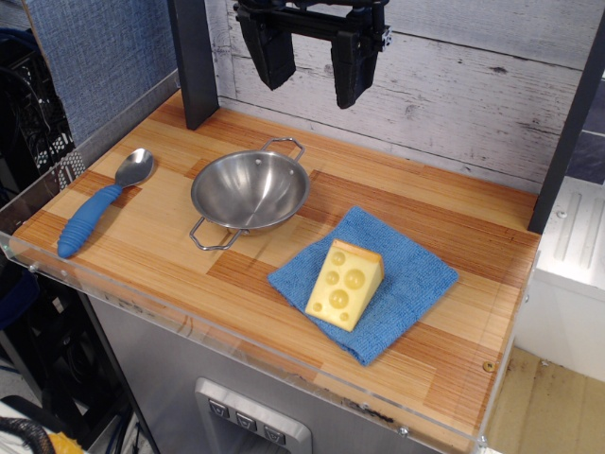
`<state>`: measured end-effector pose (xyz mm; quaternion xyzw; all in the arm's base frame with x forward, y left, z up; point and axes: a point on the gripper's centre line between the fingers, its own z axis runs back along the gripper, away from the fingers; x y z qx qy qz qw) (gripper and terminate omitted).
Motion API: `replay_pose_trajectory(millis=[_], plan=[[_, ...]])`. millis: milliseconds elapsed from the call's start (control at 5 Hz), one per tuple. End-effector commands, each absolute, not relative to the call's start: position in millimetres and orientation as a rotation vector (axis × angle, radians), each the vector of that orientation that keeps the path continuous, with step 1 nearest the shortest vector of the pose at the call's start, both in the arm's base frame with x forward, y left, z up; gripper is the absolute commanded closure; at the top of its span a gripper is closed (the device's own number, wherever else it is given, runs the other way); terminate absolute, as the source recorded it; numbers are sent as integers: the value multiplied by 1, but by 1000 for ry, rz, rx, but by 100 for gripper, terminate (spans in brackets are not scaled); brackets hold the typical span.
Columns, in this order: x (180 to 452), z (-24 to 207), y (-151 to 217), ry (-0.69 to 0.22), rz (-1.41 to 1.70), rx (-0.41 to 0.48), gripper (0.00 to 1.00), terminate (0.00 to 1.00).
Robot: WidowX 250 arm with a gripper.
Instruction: Pick the cake from middle of the towel and put aside
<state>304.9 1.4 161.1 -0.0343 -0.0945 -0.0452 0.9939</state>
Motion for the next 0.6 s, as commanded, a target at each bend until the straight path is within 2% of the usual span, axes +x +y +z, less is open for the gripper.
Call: replay_pose_trajectory(millis=[0, 400], plan=[[305, 161, 1, -189, -91, -69, 0, 0], [276, 142, -26, -232, -140, -89, 0, 0]])
